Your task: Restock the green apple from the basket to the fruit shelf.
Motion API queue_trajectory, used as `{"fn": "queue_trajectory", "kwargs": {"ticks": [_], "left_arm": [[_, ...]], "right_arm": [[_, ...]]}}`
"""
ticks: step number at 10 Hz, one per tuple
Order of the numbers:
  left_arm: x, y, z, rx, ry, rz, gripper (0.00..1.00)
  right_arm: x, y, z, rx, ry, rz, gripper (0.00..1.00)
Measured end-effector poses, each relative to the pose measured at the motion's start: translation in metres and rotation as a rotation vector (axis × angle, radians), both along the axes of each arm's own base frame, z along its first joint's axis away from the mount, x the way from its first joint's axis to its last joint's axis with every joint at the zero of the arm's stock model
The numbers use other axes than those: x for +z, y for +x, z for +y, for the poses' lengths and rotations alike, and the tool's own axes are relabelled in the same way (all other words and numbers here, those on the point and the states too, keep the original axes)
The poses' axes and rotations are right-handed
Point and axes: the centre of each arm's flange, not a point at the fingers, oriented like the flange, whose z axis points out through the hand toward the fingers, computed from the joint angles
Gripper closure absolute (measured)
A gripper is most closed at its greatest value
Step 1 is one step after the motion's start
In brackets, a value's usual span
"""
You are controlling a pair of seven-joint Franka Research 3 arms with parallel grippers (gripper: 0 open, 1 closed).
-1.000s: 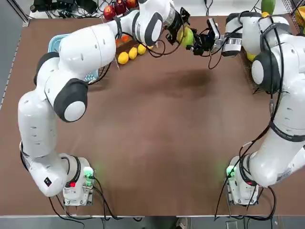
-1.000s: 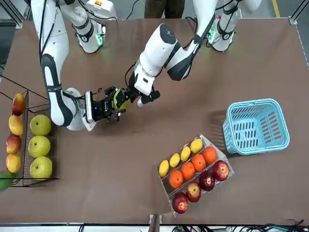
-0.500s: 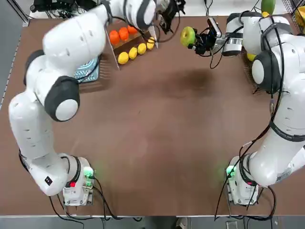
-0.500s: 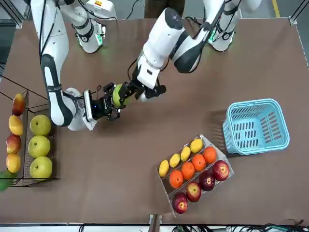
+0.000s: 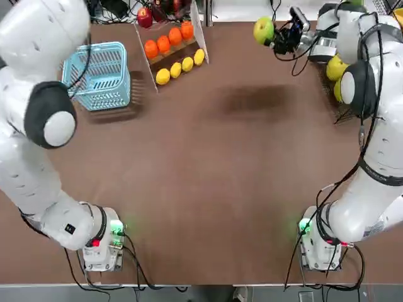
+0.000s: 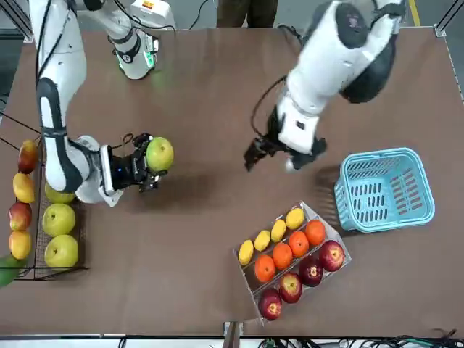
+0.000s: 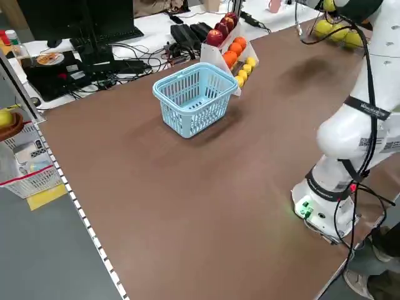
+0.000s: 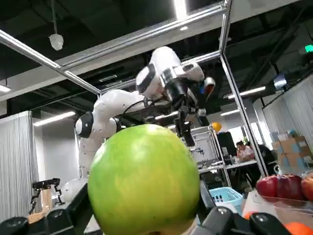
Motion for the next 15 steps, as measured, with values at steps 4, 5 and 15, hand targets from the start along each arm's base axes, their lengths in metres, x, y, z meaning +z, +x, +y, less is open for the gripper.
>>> {"fn": "queue_trajectory", "kwargs": {"ticks": [4,5,15], "left_arm": [[-0.011,0.036,0.160,-0.082,0.169,0.027,0.00],[-0.010,0.038,0.184,-0.118,0.193,0.035,0.00],[0.050,-0.002,0.311,-0.579,0.315,0.054,0.00]], "right_arm": [[0.031,0.022,-0.044,0.029,-0.132,-0.027,0.13],[0.038,0.027,-0.053,0.032,-0.180,-0.029,0.13],[0.125,0.076,-0.095,-0.038,-0.700,-0.013,0.13]]}}
